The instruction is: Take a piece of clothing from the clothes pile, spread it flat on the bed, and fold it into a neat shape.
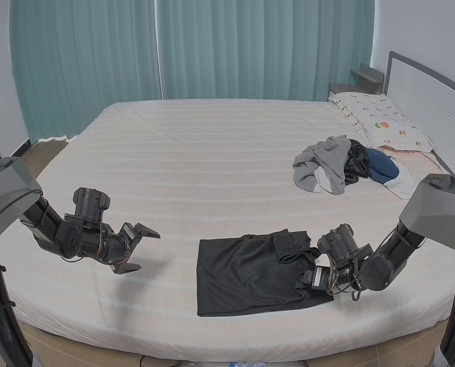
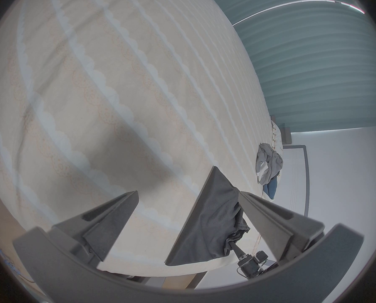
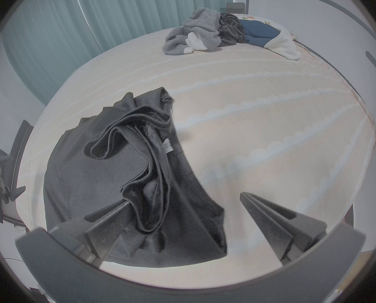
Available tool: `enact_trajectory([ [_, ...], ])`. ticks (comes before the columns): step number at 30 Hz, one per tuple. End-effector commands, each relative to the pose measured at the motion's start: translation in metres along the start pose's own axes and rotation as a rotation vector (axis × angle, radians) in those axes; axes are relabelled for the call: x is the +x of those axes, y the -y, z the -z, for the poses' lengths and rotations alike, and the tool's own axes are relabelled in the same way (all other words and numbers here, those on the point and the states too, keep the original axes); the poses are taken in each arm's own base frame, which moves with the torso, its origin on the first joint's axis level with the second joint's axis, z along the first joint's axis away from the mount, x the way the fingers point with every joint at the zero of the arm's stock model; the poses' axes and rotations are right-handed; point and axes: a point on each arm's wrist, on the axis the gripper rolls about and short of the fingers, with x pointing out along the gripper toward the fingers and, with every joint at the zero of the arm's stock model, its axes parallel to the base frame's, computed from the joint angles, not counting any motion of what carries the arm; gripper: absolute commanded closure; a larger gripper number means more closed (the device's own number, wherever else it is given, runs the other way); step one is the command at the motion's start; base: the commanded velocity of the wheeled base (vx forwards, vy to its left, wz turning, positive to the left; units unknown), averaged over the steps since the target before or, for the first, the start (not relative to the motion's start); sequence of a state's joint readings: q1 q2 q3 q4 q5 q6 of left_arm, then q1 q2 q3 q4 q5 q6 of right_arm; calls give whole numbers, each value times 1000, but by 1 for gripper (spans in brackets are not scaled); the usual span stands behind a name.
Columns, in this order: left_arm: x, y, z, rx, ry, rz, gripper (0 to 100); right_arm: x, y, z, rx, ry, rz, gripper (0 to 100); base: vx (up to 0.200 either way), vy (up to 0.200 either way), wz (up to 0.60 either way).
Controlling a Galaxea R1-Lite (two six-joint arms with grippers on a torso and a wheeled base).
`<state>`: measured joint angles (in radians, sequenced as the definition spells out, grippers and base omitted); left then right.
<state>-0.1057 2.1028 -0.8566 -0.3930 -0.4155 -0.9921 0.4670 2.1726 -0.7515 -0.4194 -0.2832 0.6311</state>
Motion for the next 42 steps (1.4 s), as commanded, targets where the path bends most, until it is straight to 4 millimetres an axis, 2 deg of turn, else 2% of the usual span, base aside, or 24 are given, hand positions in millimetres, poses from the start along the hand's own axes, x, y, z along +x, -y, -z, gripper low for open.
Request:
enact_trajectory([
  [1,0,0,0,-1,-1,-1,0,-4,25,-1,8,3,5,0,0,0,0],
  [12,1,-1,0,-1,0,-3,0,-2,66,6,-10,16,9,0,0,0,0],
  [16,1,-1,0,-1,0,-3,0,-4,77,-1,22,54,-7,0,0,0,0],
  [20,1,-1,0,-1,0,-3,0,-14,79,-13,54,99,-54,0,0,0,0],
  [24,1,0,0,0,1,-2,0,-37,69,-28,66,156,-172,0,0,0,0],
  [28,3,0,0,-2,9,-8,0,-48,41,-33,87,185,-273,0,0,0,0],
  [29,3,0,0,-3,10,-9,0,-48,39,-33,90,183,-280,0,0,0,0],
  [30,3,1,-1,-7,14,-8,0,-50,22,-31,112,172,-324,0,0,0,0],
  [32,2,1,-1,-8,15,-8,0,-50,18,-30,117,166,-336,0,0,0,0],
  [35,2,1,-1,-8,15,-8,0,-51,-13,-25,145,102,-415,0,0,0,0],
  [42,2,0,-1,-4,14,-11,0,-36,-41,-18,184,-50,-474,0,0,0,0],
])
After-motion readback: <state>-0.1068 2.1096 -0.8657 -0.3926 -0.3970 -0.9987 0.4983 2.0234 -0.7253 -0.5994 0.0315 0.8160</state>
